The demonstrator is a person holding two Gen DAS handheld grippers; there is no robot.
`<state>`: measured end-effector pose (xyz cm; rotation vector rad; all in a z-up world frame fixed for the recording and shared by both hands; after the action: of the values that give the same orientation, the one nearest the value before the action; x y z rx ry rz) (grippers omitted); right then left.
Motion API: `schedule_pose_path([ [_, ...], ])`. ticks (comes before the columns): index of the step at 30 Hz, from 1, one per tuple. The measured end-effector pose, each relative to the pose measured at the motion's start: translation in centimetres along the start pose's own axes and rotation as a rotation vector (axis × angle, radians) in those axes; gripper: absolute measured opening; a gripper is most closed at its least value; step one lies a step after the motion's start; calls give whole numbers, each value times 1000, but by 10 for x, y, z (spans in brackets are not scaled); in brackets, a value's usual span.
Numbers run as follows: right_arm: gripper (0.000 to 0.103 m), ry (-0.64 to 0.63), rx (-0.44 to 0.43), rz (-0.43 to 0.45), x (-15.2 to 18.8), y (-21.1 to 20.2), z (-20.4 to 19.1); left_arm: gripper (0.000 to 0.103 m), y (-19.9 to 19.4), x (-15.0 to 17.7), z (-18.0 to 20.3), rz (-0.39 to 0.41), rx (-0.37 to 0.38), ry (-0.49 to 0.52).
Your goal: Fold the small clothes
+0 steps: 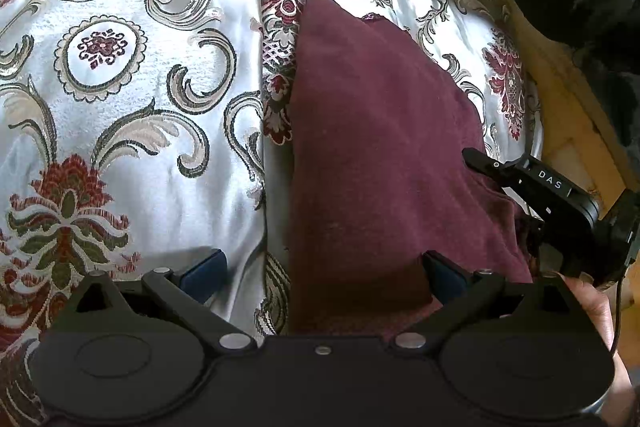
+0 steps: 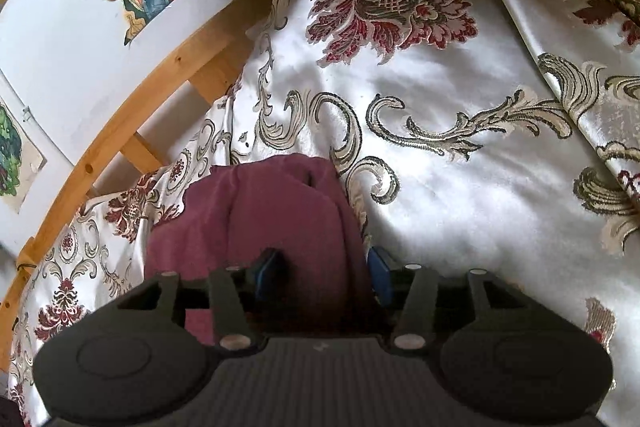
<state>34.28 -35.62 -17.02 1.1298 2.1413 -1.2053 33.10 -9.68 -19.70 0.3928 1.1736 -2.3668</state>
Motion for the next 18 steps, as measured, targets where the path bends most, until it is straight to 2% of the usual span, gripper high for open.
schedule_pose_path([
  [18, 58, -34, 15, -1, 2, 3, 0, 102, 1, 0, 0, -1, -4, 9],
])
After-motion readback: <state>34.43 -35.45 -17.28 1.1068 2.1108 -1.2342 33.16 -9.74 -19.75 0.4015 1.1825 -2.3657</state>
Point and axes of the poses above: each gripper's, at about its wrist camera, not at the fingertips, and y roughly the way its jaws point, z to its right, x to its underside, the point moved 10 cm from there along y, roughly the way its jaws point, and after that the axes turned 5 degrees about -y, right-handed, at the moved point
